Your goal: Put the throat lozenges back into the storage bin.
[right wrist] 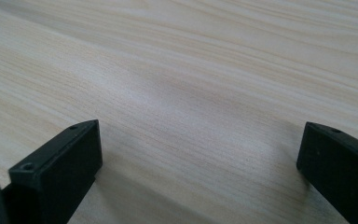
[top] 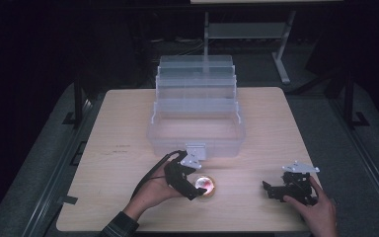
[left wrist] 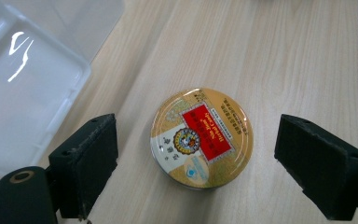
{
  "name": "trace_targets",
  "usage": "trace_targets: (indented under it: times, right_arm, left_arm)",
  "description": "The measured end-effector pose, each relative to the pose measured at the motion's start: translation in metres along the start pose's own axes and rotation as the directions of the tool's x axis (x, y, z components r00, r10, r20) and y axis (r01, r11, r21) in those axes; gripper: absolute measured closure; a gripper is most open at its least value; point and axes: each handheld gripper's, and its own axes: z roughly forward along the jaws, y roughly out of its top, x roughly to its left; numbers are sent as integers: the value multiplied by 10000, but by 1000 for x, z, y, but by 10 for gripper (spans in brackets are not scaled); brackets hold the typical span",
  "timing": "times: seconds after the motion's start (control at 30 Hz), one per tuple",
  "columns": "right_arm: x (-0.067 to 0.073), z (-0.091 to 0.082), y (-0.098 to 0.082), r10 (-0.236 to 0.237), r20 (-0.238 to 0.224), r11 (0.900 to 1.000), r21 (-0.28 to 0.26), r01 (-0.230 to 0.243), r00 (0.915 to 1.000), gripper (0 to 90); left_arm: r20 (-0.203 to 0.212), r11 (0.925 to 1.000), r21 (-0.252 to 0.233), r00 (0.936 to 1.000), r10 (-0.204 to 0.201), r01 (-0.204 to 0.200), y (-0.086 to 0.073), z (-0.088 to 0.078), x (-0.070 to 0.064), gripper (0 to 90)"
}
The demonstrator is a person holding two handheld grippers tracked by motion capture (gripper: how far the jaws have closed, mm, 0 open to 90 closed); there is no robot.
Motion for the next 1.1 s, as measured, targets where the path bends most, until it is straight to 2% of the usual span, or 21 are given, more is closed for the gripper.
trace_targets:
  times: [0.17,0.2,0.27,0.3,0.37,0.4,0.43,0.5,0.6,0.73,0.83,1.1]
  right_arm:
    - [0,0,0,-2,-1,10000,0,2,10000,0]
    - [0,0,0,-2,-1,10000,0,2,10000,0]
    - [0,0,0,1,0,10000,-1,-1,10000,0]
    - [0,0,0,-1,-1,10000,-1,1,10000,0]
    - [0,0,0,0,-1,10000,0,0,10000,0]
    - [0,0,0,0,0,10000,0,0,10000,0]
    - [0,0,0,0,-1,10000,0,0,10000,0]
    - [0,0,0,0,-1,10000,-1,0,10000,0]
    - [0,0,0,0,-1,10000,0,0,10000,0]
    - [0,0,0,-2,0,10000,0,2,10000,0]
    - [0,0,0,-3,-1,10000,1,3,10000,0]
    - [0,0,0,-2,-3,10000,0,2,10000,0]
  left_arm:
    - [176,9998,180,9998,83,-86,4,8,-1,127]
    - [182,9999,99,9998,-21,20,4,10,-2,127]
    - [236,9991,385,9996,142,-151,6,12,-1,127]
    - [251,9994,324,9997,75,-83,7,14,-2,127]
    - [292,9980,561,9992,275,-291,9,16,-1,127]
    - [290,9986,491,9994,165,-179,10,18,-2,127]
    - [290,9985,486,9993,232,-246,10,19,-2,127]
    - [300,9961,749,9986,445,-467,12,21,-2,127]
    - [334,9946,917,9984,454,-483,14,24,-3,127]
    - [501,9897,1254,9967,638,-697,17,31,-4,127]
    - [532,9898,1293,9971,539,-604,18,36,-4,126]
    - [705,9776,1907,9946,768,-890,17,48,-3,132]
